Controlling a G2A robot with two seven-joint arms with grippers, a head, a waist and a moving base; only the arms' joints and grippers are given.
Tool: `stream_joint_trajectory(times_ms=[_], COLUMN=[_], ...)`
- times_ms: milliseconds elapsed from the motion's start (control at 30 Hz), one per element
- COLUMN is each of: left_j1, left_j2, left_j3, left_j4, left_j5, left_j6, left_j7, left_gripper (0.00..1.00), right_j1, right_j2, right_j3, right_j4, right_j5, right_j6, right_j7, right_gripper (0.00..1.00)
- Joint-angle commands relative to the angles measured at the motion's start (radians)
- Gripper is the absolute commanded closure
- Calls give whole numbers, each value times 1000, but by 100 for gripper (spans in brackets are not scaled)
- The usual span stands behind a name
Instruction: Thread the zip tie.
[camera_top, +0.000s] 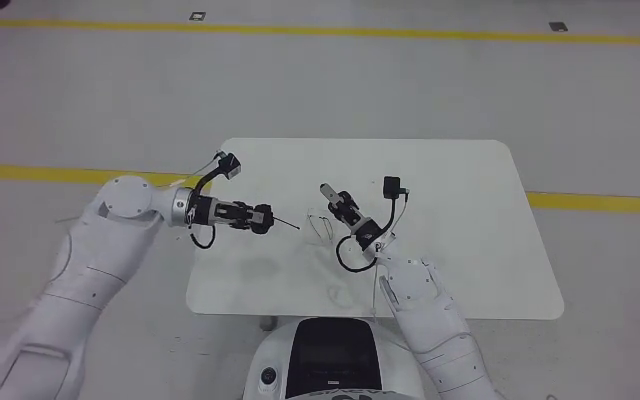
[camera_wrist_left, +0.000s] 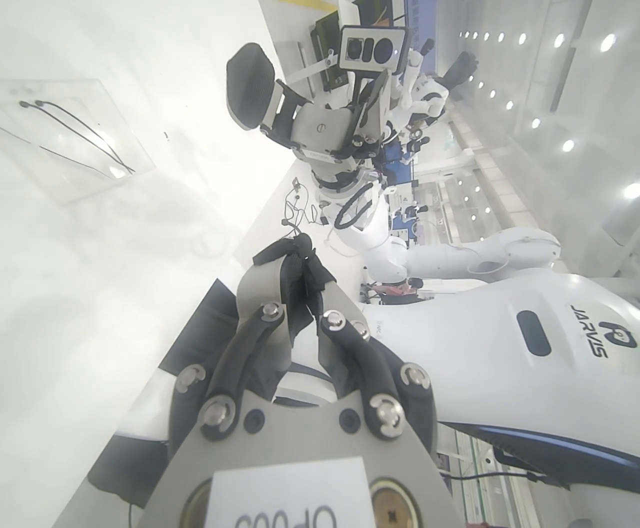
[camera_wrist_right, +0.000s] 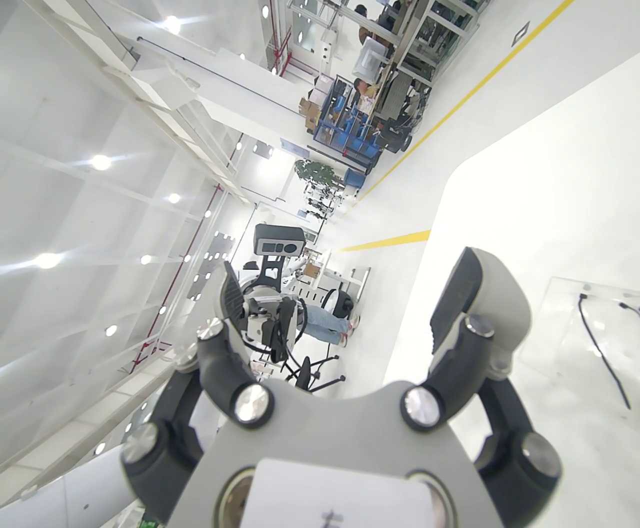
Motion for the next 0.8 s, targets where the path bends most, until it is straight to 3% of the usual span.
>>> stream_joint_trajectory(times_ms=[0, 100, 233, 400, 467, 533, 767], left_j1=[8, -3, -37, -61, -71, -88, -92], left_j2=[-3, -15, -44, -86, -97, -109, -110], left_j3=[6, 16, 37, 84, 101, 102, 100], left_j4=[21, 90, 197, 265, 286, 335, 342], left_j5=[-9, -66, -127, -237, -250, -249, -241], left_j6=[0, 0, 0, 0, 0, 0, 0], left_j7=[26, 3, -23, -24, -24, -24, -24], left_gripper=[100, 100, 100, 100, 100, 100, 100], right_j1=[0, 4, 30, 78, 94, 102, 102], right_j2=[0, 3, 11, 16, 16, 15, 15], right_j3=[0, -8, -29, -68, -76, -77, -77], right_j4=[0, 3, 33, 79, 97, 102, 102], right_j5=[0, -14, -28, -17, 14, 53, 53], right_j6=[0, -5, -3, 22, 22, 5, 5], right_j7=[0, 14, 117, 225, 242, 238, 238], right_gripper=[0, 0, 0, 0, 0, 0, 0])
